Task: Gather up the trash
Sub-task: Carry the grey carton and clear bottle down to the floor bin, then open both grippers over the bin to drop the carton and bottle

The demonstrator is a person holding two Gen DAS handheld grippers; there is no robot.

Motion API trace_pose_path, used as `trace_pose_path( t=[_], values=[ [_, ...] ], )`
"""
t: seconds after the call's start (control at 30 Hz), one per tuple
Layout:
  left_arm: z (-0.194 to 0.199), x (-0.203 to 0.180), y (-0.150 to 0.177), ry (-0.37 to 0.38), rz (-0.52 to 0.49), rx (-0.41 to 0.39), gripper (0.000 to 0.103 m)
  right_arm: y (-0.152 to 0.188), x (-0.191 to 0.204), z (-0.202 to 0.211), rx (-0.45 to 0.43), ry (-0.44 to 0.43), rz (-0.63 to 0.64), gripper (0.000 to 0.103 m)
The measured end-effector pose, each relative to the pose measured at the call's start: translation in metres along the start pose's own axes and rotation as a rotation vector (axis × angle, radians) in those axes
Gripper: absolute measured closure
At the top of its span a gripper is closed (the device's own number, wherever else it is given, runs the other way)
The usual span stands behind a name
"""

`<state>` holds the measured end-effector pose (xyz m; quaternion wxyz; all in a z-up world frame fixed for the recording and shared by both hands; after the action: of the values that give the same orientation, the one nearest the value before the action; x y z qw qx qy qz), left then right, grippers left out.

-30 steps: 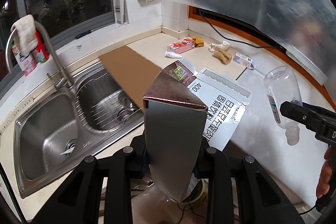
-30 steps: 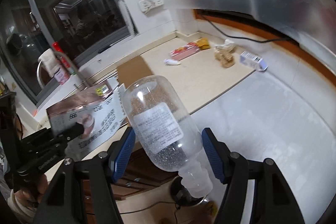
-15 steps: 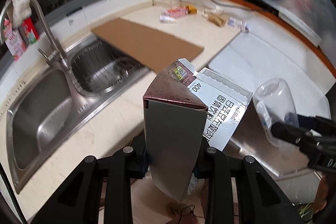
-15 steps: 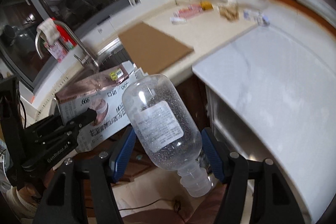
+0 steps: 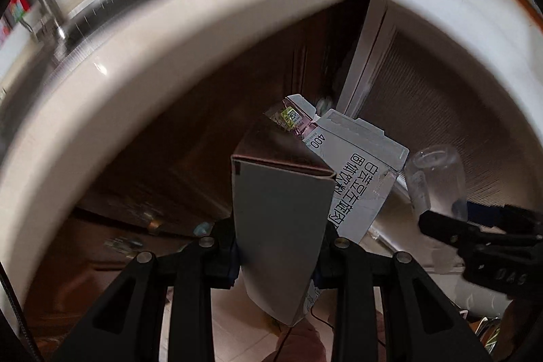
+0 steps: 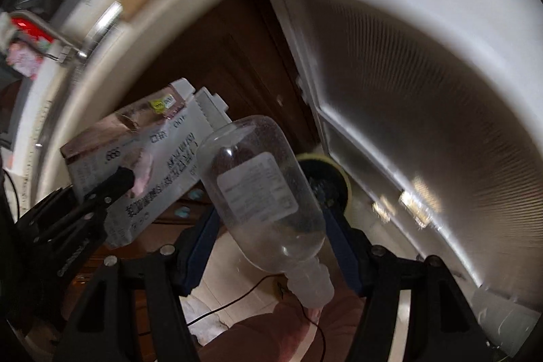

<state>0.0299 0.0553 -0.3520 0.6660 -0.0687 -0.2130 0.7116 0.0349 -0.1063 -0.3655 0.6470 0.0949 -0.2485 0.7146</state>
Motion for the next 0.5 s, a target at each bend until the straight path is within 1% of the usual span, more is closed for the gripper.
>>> trace_pose_path(
  t=[0.07,0.2,0.27,0.3,0.43,0.5],
  values=[
    [-0.026,-0.008,0.008,0.000,0.005,0.025,0.074,0.004,-0.014,-0.025,0.028,0.005,-0.013,0.038],
    [-0.084,-0.024,0.026,-0.048,-0.017,0.057,0.074,0.011,-0.043,-0.084,0.088,0.024,-0.018,0.039],
    [-0.112,-0.031,0.034,-0.063,-0.024,0.089,0.074,0.012,-0.056,-0.110,0.119,0.031,-0.022,0.039],
    [-0.129,-0.034,0.039,-0.065,-0.020,0.109,0.074,0.013,-0.063,-0.127,0.135,0.044,-0.016,0.039],
    [-0.178,-0.043,0.052,-0.064,-0.008,0.161,0.074,0.011,-0.081,-0.170,0.172,0.082,0.013,0.039],
    [-0.195,-0.046,0.055,-0.053,-0.003,0.179,0.074,0.010,-0.089,-0.193,0.205,0.085,0.026,0.039]
  ],
)
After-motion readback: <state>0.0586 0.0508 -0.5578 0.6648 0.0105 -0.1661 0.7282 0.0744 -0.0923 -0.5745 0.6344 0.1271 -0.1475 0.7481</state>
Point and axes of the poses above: each gripper's, at about its wrist camera, not at the fingertips, and z roughly against the way its jaws point, x to its left, y to its underside, the point moved 6 cm from there along -z, roughly the way its jaws point, and after that the axes turned 9 degrees about -y, right-handed, at the moved point
